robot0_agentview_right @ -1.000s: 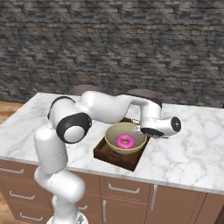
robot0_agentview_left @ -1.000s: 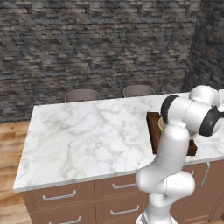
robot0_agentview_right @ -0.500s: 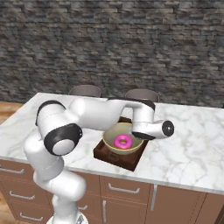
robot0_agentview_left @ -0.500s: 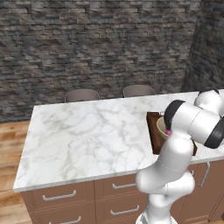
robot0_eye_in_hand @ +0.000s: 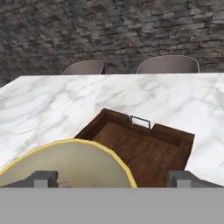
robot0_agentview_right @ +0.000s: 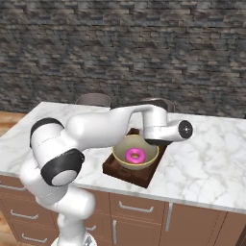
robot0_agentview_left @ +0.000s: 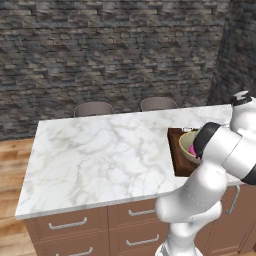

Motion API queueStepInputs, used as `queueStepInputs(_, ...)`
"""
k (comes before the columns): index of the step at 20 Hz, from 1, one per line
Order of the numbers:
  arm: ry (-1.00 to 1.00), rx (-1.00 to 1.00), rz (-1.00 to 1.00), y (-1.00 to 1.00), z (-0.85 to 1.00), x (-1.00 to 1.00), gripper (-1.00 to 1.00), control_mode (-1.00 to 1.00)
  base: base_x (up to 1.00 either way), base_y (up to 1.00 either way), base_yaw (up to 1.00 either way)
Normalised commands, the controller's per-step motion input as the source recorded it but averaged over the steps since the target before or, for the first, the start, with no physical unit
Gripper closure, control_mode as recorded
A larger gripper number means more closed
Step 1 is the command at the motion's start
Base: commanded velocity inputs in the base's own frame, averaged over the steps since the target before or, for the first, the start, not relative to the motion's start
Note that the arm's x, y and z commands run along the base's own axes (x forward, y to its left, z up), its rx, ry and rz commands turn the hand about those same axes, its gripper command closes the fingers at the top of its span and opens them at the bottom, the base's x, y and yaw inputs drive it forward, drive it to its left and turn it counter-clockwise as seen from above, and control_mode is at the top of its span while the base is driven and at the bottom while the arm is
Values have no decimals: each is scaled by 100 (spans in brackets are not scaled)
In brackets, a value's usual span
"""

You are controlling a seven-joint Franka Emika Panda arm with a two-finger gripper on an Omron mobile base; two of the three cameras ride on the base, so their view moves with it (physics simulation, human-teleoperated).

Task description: Place the bowl with donut and the cupcake onto the tray.

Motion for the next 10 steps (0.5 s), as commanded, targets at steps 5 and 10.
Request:
queueStepInputs(5,8,0,-3,0,53,0,-100,-100,0,0,0)
queueStepInputs(10,16,0,-2,0,20,0,-100,-100,0,0,0)
